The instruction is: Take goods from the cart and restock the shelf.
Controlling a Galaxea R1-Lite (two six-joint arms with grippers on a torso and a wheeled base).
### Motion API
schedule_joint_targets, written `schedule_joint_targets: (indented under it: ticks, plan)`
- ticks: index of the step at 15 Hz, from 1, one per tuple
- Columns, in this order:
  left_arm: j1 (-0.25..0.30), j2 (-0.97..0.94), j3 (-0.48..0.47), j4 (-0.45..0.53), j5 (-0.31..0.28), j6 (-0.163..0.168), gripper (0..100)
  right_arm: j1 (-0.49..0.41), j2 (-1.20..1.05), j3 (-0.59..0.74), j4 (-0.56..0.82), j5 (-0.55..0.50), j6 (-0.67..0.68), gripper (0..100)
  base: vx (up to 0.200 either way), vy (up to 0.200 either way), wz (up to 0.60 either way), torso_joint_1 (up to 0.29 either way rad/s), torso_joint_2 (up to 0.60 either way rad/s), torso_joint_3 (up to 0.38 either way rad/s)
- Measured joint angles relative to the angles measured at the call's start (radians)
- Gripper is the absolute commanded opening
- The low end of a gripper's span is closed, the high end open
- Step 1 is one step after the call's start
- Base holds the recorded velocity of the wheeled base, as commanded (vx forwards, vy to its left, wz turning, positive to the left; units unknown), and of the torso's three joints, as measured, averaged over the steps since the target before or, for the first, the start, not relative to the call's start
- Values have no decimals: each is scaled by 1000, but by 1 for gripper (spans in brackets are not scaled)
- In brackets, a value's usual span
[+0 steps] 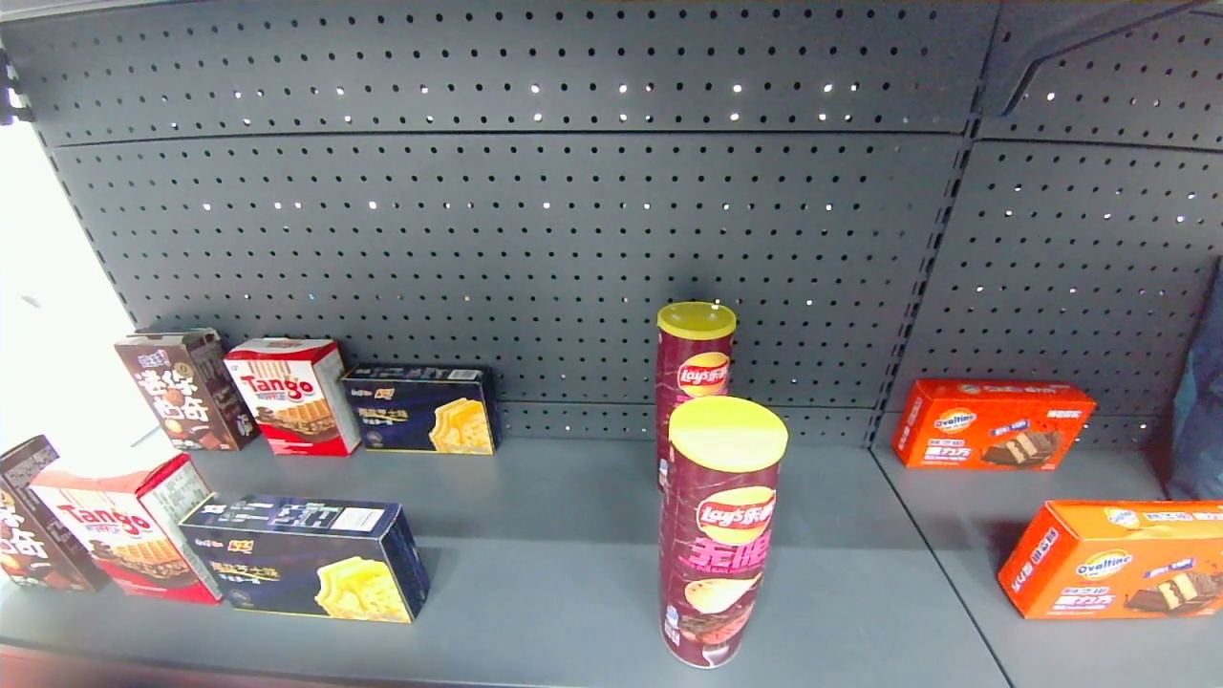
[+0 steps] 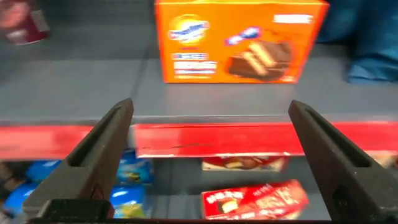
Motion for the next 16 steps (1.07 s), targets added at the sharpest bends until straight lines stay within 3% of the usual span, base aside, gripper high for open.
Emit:
schedule_joint_targets:
  ticks: [2, 8, 9, 13, 15, 16]
  plan:
    - [-9, 7, 0, 0, 1, -1, 100, 39, -23, 0, 0, 0, 2, 100, 0, 0, 0, 0, 0, 0]
    - [6, 6, 1, 0, 15, 0, 100, 16, -72, 0, 0, 0, 4, 100, 0, 0, 0, 0, 0, 0]
    - [38, 6, 1, 0, 25, 0, 100, 16, -74, 0, 0, 0, 4, 100, 0, 0, 0, 0, 0, 0]
    - [295, 6, 0, 0, 41, -4, 100, 15, -76, -1, 0, 0, 4, 100, 0, 0, 0, 0, 0, 0]
    - [324, -36, 2, -2, 22, -17, 100, 14, -76, -1, 0, 0, 4, 100, 0, 0, 0, 0, 0, 0]
    - [304, -77, 2, -2, 7, -24, 100, 15, -76, 0, 0, 0, 4, 100, 0, 0, 0, 0, 0, 0]
